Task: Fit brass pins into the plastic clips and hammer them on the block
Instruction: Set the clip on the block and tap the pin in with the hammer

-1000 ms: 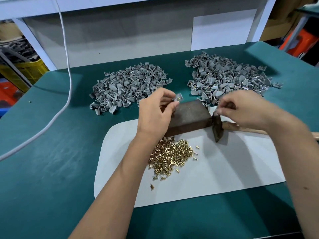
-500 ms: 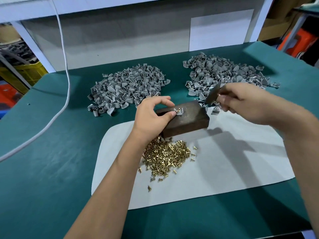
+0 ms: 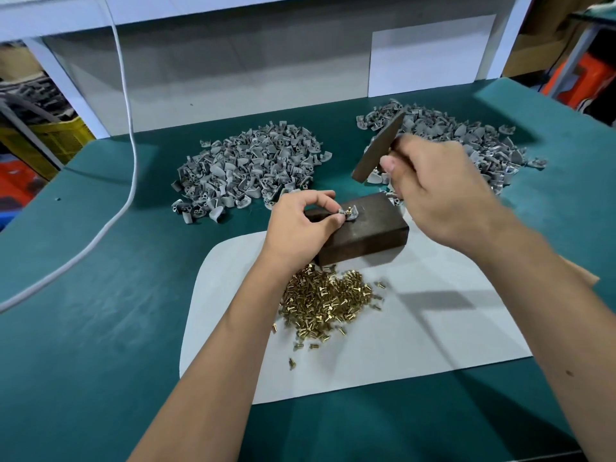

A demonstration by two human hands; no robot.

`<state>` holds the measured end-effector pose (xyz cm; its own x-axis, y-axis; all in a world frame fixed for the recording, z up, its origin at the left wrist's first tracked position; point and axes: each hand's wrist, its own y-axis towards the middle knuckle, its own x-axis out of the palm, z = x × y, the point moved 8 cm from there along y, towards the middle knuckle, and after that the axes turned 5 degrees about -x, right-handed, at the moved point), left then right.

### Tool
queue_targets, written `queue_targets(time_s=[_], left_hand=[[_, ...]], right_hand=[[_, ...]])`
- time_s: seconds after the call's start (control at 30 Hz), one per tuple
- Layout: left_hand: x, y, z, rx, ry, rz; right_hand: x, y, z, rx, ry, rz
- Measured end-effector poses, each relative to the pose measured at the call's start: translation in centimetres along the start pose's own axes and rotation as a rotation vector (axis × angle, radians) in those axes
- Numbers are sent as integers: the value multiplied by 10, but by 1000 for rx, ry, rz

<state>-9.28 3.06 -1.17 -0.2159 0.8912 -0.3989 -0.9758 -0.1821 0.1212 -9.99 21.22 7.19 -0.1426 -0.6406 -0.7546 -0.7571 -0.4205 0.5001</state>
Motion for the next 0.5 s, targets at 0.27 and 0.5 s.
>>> queue_targets(time_s=[0.27, 0.5], left_hand=[[-1, -1, -1, -36, -21, -16], [-1, -2, 1, -37, -16, -14]], right_hand=[[7, 8, -9, 2, -279, -120], [29, 2, -13, 32, -362, -326]])
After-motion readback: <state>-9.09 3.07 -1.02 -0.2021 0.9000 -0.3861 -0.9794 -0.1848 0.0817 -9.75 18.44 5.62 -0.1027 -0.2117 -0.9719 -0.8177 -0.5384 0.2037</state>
